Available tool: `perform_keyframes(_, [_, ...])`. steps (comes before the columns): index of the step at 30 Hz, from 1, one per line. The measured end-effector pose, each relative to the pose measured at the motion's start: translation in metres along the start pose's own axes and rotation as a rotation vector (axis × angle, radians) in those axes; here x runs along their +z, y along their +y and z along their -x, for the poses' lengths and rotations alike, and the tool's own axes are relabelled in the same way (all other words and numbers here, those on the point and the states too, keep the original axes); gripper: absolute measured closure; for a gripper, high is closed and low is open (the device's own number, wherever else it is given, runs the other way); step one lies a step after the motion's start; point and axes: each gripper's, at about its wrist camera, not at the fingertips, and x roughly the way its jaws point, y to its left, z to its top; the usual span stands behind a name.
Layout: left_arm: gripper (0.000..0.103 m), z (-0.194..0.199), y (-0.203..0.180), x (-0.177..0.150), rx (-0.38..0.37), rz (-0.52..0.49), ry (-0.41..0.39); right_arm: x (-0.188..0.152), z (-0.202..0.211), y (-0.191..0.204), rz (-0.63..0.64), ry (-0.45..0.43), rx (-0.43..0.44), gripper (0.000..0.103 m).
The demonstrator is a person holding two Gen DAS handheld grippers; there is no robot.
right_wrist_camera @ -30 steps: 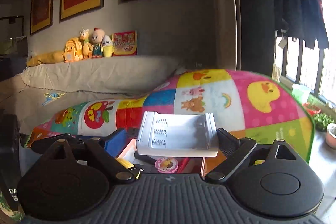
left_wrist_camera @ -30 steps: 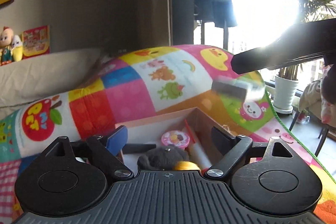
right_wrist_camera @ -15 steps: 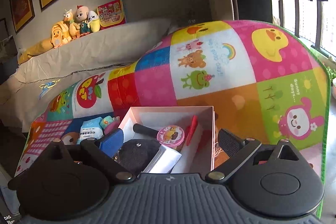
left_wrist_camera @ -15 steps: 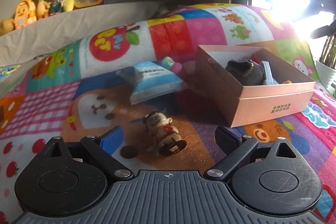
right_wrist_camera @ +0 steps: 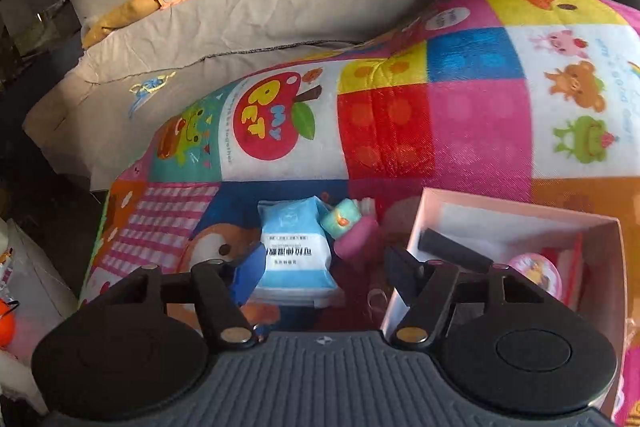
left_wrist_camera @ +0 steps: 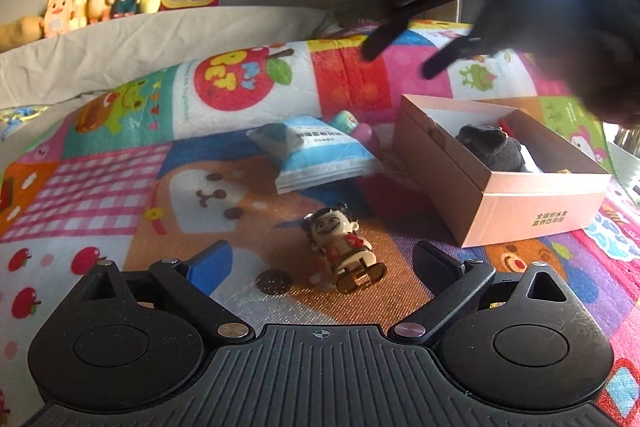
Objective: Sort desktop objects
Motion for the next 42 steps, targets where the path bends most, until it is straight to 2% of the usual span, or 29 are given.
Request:
perform_keyframes(3, [0.003,0.001,0.007,-0.001,0.002,0.049,-0.005,0.014,-0.049,0.016,0.079,0.050,-0.079,0.036])
perform_keyframes(6, [0.003,0.001,0.015,-0.001,0.000,0.104,-0.009,0.017,-0.092,0.025,0.153,0.087,-0.194,0.036])
perform_keyframes(7, [0.003,0.001,0.017,-0.001,-0.004,0.111,-0.003,0.017,-0.103,0.026,0.166,0.108,-0.210,0.041])
perform_keyframes(8, [0.003,0.000,0.017,-0.001,-0.008,0.116,0.003,0.016,-0.111,0.026,0.167,0.133,-0.207,0.050])
perform_keyframes(9, [0.003,-0.001,0.018,-0.001,-0.016,0.119,0.007,0.016,-0.112,0.024,0.160,0.128,-0.194,0.053])
perform_keyframes(10, [0.003,-0.001,0.018,-0.001,-0.022,0.122,0.012,0.016,-0.109,0.026,0.170,0.132,-0.172,0.067])
perform_keyframes(11, [0.003,-0.002,0.019,0.000,-0.025,0.123,0.015,0.016,-0.105,0.027,0.184,0.143,-0.155,0.086])
perform_keyframes(12, [0.003,-0.003,0.019,0.000,-0.028,0.124,0.018,0.014,-0.097,0.029,0.195,0.146,-0.144,0.095])
perform_keyframes(13, [0.003,-0.003,0.019,-0.001,-0.032,0.124,0.019,0.013,-0.089,0.031,0.200,0.139,-0.131,0.099])
perform_keyframes(17, [0.003,-0.003,0.016,-0.001,-0.042,0.106,0.025,0.010,-0.054,0.038,0.249,0.078,-0.103,0.099])
perform_keyframes(19, [0.003,-0.004,0.013,0.000,-0.050,0.089,0.043,0.014,-0.051,0.037,0.226,0.071,-0.114,0.097])
perform_keyframes(21, [0.003,-0.005,0.011,0.000,-0.048,0.080,0.051,0.020,-0.059,0.032,0.185,0.077,-0.123,0.081])
perform_keyframes(22, [0.002,-0.005,0.011,0.000,-0.045,0.080,0.051,0.021,-0.065,0.028,0.164,0.076,-0.139,0.061])
perform_keyframes(23, [0.002,-0.005,0.011,0.000,-0.044,0.082,0.052,0.023,-0.072,0.025,0.148,0.071,-0.164,0.050])
perform_keyframes(28, [0.002,-0.010,0.018,0.001,-0.040,0.126,0.077,0.035,-0.125,0.010,0.107,0.069,-0.293,0.049])
perform_keyframes(31, [0.002,-0.012,0.023,0.001,-0.042,0.157,0.094,0.044,-0.150,-0.007,0.018,0.147,-0.249,0.052])
perform_keyframes(33, [0.002,-0.012,0.023,0.001,-0.049,0.159,0.096,0.044,-0.154,-0.001,0.083,0.158,-0.277,0.052])
perform_keyframes(34, [0.002,-0.012,0.023,0.000,-0.051,0.157,0.096,0.041,-0.154,0.002,0.120,0.172,-0.273,0.056])
perform_keyframes(35, [0.002,-0.011,0.023,0.000,-0.052,0.156,0.095,0.038,-0.152,0.005,0.156,0.184,-0.259,0.073])
perform_keyframes(37, [0.002,-0.011,0.024,0.000,-0.055,0.158,0.094,0.029,-0.148,0.011,0.205,0.216,-0.240,0.083])
perform_keyframes(40, [0.002,-0.012,0.024,0.001,-0.065,0.164,0.098,0.011,-0.131,0.022,0.289,0.219,-0.229,0.084])
perform_keyframes(42, [0.002,-0.012,0.025,0.000,-0.074,0.166,0.098,-0.001,-0.110,0.029,0.322,0.220,-0.170,0.085])
